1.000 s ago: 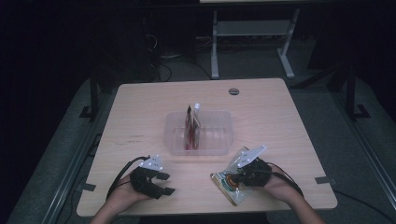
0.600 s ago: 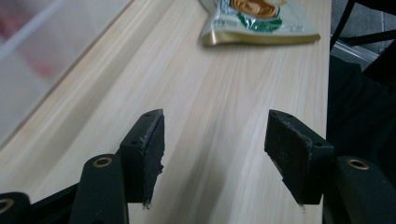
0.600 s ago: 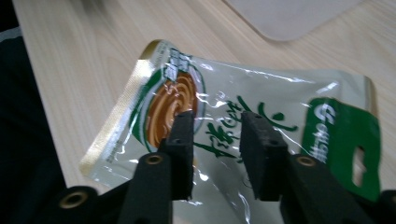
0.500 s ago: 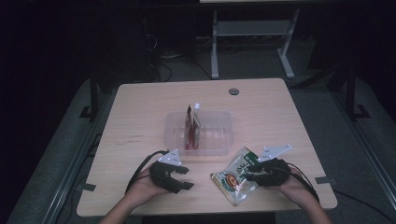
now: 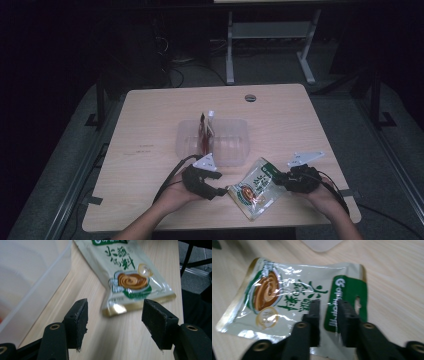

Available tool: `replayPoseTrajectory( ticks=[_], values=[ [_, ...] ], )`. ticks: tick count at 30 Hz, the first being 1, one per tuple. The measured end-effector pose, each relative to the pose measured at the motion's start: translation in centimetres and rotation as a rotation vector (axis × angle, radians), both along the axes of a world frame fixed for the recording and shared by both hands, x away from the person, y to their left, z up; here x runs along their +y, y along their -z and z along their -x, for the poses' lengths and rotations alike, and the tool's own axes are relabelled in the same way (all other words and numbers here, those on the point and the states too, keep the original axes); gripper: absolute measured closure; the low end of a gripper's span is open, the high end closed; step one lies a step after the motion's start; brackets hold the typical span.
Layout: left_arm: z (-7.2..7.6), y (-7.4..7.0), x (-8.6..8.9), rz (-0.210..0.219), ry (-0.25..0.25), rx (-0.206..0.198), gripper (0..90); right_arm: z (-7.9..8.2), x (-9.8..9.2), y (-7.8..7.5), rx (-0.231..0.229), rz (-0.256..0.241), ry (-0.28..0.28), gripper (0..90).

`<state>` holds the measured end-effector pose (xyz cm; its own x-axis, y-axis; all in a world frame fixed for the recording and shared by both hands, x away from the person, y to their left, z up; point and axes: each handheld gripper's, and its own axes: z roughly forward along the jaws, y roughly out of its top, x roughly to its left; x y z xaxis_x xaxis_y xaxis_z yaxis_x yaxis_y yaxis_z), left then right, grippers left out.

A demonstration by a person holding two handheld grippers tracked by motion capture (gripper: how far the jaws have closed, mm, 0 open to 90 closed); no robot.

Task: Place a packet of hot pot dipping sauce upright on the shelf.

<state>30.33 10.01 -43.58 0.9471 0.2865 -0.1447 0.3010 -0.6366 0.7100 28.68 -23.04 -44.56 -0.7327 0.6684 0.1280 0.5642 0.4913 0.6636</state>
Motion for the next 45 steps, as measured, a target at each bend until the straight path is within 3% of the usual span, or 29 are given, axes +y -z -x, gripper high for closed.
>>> replayPoseTrajectory(
  ticks=[7,15,19,24,30,39,41,45],
  values=[
    [-0.2,0.7,-2.9,-0.018,0.014,-0.007,37.5,-0.1,-0.7,-0.1,-0.022,-0.011,0.059,54.9],
    [-0.4,2.1,-5.7,-0.039,0.017,0.009,37.6,0.0,-0.9,-0.1,-0.033,-0.006,0.076,50.5],
    [-0.5,2.6,-6.2,-0.058,0.02,0.011,38.3,-0.1,-1.0,0.0,-0.033,0.0,0.072,50.1],
    [-0.6,3.0,-6.3,-0.042,0.019,0.023,39.3,-0.1,-1.0,0.0,-0.039,-0.005,0.067,50.0],
    [-0.4,3.1,-6.4,-0.04,0.012,0.003,42.2,-0.1,-0.9,0.0,-0.034,-0.005,0.068,50.1],
    [-0.3,3.2,-6.4,-0.039,-0.002,-0.036,66.9,-0.2,-1.0,-0.1,-0.045,-0.008,0.065,50.1],
    [-0.2,3.2,-6.8,-0.037,0.003,-0.04,75.6,-0.1,-0.9,-0.1,-0.041,-0.013,0.074,50.1],
    [-0.3,3.3,-7.0,-0.029,0.005,-0.032,84.1,-0.1,-1.1,-0.3,-0.053,-0.03,0.076,49.6]
  ],
)
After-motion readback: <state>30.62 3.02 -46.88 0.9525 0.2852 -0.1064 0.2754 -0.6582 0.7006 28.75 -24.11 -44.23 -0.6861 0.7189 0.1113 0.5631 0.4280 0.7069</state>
